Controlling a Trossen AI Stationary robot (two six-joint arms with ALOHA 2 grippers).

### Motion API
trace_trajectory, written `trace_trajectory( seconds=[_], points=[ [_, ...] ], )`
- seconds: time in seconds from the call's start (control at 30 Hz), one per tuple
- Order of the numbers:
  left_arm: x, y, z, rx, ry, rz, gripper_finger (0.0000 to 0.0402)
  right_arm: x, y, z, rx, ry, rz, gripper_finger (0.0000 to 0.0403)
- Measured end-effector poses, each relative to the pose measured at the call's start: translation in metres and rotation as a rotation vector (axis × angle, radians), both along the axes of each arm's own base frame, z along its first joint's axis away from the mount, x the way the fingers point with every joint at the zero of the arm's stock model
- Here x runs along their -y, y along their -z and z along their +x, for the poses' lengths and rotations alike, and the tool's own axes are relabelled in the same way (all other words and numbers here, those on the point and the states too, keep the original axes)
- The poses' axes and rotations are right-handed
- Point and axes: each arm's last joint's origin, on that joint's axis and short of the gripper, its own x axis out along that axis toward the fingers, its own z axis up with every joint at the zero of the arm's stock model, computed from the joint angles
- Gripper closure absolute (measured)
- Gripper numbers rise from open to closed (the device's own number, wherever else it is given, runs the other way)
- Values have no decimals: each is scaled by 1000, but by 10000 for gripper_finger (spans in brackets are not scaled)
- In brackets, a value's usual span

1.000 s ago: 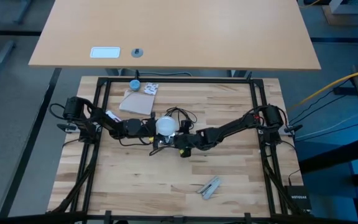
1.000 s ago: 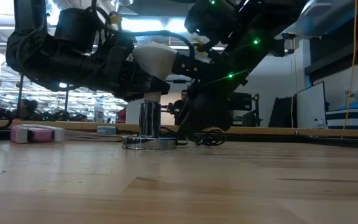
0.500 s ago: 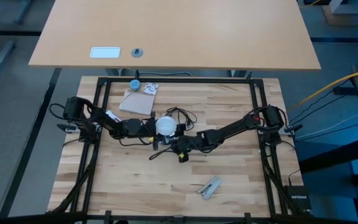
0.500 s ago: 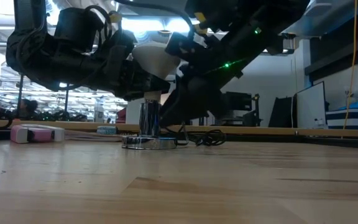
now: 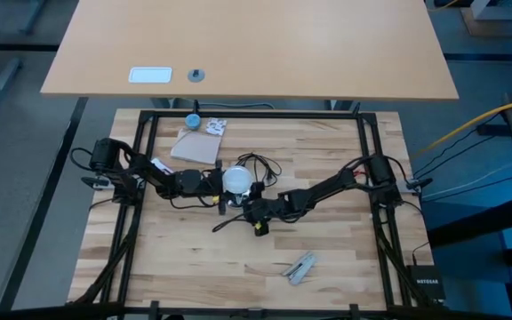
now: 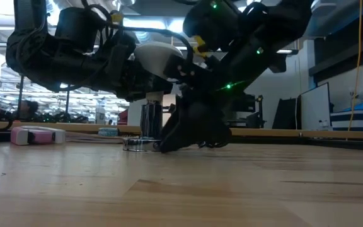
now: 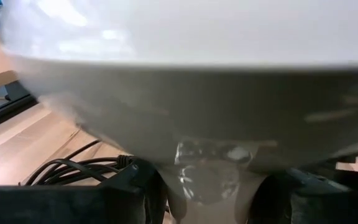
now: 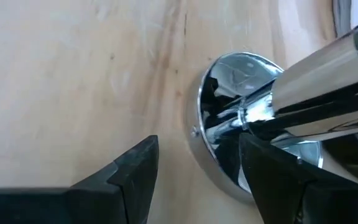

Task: Screw lightbulb
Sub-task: Insert the light bulb into the lamp

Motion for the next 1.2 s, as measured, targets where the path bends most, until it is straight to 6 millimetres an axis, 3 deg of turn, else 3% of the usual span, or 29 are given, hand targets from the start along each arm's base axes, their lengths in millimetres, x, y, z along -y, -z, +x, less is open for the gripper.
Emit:
trace_trajectory(
  seconds=[0.37,0.83,1.2],
  points=[
    [0,1,0,-18,-4,1,243,7,4,-4,2,226,10,178],
    [-1,5,-1,-62,-19,11,243,12,5,-6,39,382,4,178],
    [-4,7,-1,-72,-41,28,243,15,4,-8,19,372,-37,178]
  ],
)
